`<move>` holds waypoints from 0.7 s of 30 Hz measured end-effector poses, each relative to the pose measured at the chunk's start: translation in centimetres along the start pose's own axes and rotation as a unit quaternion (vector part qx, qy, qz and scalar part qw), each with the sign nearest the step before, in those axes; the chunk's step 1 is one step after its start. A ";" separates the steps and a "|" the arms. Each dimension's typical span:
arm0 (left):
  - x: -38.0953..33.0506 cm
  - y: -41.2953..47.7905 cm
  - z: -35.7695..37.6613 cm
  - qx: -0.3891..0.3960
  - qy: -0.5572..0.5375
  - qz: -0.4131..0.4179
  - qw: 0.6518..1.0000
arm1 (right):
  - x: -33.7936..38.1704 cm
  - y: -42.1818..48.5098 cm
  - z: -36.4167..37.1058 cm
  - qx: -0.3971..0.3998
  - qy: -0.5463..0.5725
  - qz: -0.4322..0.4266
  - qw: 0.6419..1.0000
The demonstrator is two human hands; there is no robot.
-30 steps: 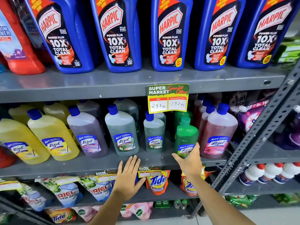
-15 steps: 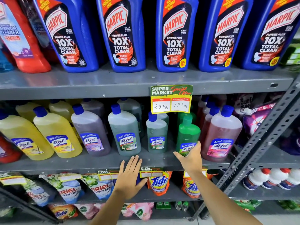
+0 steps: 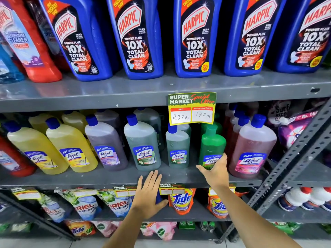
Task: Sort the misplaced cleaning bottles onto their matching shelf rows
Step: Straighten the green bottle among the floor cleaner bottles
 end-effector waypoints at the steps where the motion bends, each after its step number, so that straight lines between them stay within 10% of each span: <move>1: -0.1 0.0 -0.1 -0.001 0.001 0.001 1.000 | 0.0 0.0 0.0 0.001 0.001 -0.001 1.000; 21: -0.1 0.1 0.1 0.005 0.012 -0.014 1.000 | 0.2 0.3 -0.1 0.017 -0.031 -0.006 0.999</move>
Point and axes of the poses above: each hand's wrist, its own y-axis towards the middle knuckle, its own z-axis out of the palm, x = y × z, the point moved 8 cm from there along y, towards the middle knuckle, and after that the axes turned 7 degrees about z, right-handed, at the moved point
